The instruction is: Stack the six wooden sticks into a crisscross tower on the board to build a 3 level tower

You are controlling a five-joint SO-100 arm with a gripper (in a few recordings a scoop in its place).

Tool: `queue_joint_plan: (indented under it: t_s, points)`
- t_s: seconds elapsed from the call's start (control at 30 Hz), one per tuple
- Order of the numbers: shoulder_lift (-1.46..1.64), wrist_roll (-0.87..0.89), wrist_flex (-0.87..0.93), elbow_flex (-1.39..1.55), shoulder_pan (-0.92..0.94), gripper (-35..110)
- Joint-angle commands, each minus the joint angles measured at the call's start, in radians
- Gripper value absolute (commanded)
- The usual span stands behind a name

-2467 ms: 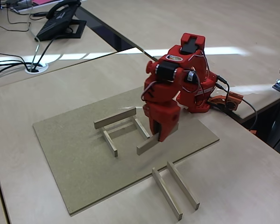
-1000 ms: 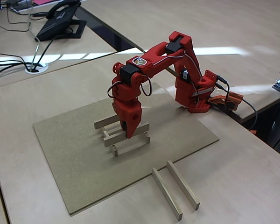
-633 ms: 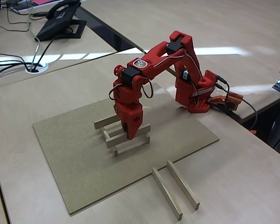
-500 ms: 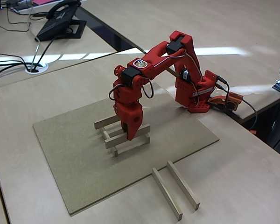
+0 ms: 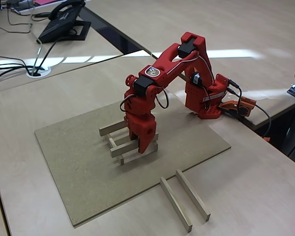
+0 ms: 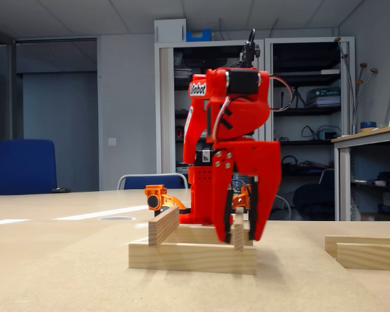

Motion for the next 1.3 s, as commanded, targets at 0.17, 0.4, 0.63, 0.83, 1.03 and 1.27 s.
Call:
queue_joint_plan:
  t_s: [0.17,0.4,0.63,0.83,1.03,1.27]
  points:
    - [0.08,-0.029,-0.034,0.04,-0.017,21]
    - [0.089,-0.083,-0.058,0.058,-0.011,26]
    - [0.109,-0.124,-0.058,0.057,-0.006,29]
    - [0.127,-0.169,-0.028,0.005,-0.006,30]
    - [0.19,-0.207,0.057,-0.044,-0.005,29]
    - [0.295,-0.313,0.041,0.009,0.02,28]
